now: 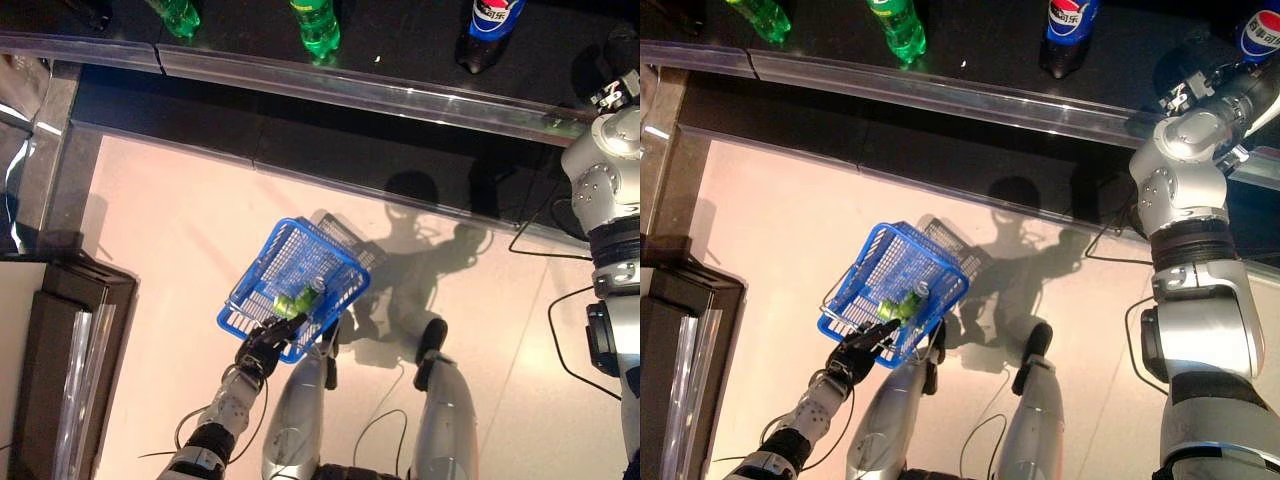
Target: Pick up the drink and place into the basket.
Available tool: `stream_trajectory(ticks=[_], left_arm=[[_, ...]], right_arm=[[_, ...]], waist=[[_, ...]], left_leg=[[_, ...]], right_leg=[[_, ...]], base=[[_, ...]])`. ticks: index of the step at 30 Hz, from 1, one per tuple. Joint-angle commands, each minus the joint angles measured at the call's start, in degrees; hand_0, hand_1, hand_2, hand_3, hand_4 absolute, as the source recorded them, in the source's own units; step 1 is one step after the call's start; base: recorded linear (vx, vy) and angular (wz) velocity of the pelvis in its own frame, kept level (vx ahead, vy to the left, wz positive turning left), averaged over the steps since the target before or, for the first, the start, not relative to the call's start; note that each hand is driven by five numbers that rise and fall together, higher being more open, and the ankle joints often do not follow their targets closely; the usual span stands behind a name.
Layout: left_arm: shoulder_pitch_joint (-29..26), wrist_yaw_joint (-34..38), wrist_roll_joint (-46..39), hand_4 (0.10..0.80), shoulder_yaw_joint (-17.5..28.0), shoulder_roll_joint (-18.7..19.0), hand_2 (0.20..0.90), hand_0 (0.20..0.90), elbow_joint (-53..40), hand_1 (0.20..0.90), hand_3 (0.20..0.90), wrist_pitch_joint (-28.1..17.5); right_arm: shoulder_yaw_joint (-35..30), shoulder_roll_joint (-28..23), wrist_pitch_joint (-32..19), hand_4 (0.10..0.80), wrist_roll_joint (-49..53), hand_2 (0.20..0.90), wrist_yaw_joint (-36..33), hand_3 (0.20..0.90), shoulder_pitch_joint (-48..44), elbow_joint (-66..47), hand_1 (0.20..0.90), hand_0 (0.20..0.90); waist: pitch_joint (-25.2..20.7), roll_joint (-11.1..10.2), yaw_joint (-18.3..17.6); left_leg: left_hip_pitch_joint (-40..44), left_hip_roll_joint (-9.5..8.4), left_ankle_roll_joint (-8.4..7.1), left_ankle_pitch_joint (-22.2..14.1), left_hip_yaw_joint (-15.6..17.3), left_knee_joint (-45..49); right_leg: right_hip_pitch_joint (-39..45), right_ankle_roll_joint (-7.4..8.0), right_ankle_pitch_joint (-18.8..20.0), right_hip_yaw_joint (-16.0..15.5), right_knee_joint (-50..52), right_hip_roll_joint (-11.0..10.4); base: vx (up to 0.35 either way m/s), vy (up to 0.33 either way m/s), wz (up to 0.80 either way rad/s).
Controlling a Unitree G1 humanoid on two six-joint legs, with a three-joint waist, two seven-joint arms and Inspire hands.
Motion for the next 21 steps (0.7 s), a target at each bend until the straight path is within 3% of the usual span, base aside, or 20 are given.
stream_trajectory(ticks=[1, 3, 4, 5, 6, 7, 21], left_arm=[[9.6, -0.6, -0.2, 0.100, -3.2, 8.6, 0.300, 0.300, -0.8, 0.300, 0.200, -0.1], [9.5, -0.7, -0.2, 0.100, -3.2, 8.7, 0.300, 0.300, -1.2, 0.300, 0.200, 0.2], [9.6, -0.8, -0.3, 0.100, -3.2, 8.8, 0.300, 0.300, -1.3, 0.300, 0.200, 0.2], [9.7, -0.8, -0.4, 0.100, -3.3, 8.9, 0.300, 0.300, -1.6, 0.300, 0.200, 0.4], [9.7, -0.6, -0.8, 0.100, -3.3, 9.0, 0.300, 0.300, -1.9, 0.300, 0.200, 0.5], [9.7, -0.6, -0.8, 0.100, -3.3, 9.0, 0.300, 0.300, -2.0, 0.300, 0.200, 0.6], [10.6, -2.4, -1.1, 0.100, -2.7, 9.7, 0.300, 0.300, -2.1, 0.300, 0.200, 0.2]], right_arm=[[5.7, -8.6, -5.9, 0.800, -2.2, 0.900, 0.4, 0.900, -10.8, -3.0, 0.900, 0.900], [6.0, -8.9, -5.9, 0.800, -2.6, 0.900, 0.1, 0.900, -11.3, -3.1, 0.900, 0.900], [6.2, -9.1, -6.0, 0.690, -2.6, 0.806, -0.2, 0.790, -11.6, -3.2, 0.806, 0.806], [6.4, -9.1, -6.0, 0.509, -2.7, 0.651, -0.5, 0.609, -11.9, -3.2, 0.651, 0.651], [6.7, -9.3, -6.1, 0.180, -2.9, 0.368, -1.0, 0.280, -12.3, -3.2, 0.368, 0.368], [6.8, -9.4, -6.1, 0.100, -2.9, 0.300, -1.0, 0.200, -12.4, -3.2, 0.300, 0.300], [7.5, -10.8, -6.4, 0.100, -2.6, 0.300, -0.8, 0.200, -13.2, -2.6, 0.300, 0.300]], waist=[[-0.8, 0.7, 1.3], [-0.8, 0.7, 1.3], [-0.8, 0.7, 1.3], [-0.8, 0.7, 1.3], [-0.8, 0.8, 1.4], [-0.8, 0.8, 1.4], [-0.8, 0.9, 1.6]], left_leg=[[-2.7, -1.70, 2.19, 1.6, -2.6, 1.6], [-2.8, -1.71, 2.23, 1.5, -2.5, 1.9], [-3.0, -1.69, 2.25, 1.4, -2.4, 2.0], [-3.1, -1.72, 2.26, 1.4, -2.4, 2.2], [-3.4, -1.82, 2.30, 1.4, -2.4, 2.4], [-3.4, -1.83, 2.29, 1.3, -2.4, 2.4], [-3.0, -2.12, 2.63, 0.4, -2.1, 4.1]], right_leg=[[0.8, -1.92, 0.8, -2.5, -1.5, 0.6], [0.7, -1.92, 0.7, -2.5, -1.4, 0.5], [0.6, -1.91, 0.7, -2.5, -1.3, 0.4], [0.5, -1.90, 0.7, -2.5, -1.3, 0.4], [0.4, -1.91, 0.7, -2.4, -1.1, 0.3], [0.4, -1.91, 0.7, -2.5, -1.1, 0.3], [0.9, -2.48, -0.3, -3.0, 0.4, 0.1]], base=[[0.000, 0.000, 0.00], [0.000, 0.000, 0.00], [0.000, 0.000, 0.00], [0.000, 0.000, 0.00], [0.000, 0.000, 0.00], [0.000, 0.000, 0.00], [0.000, 0.000, 0.00]])
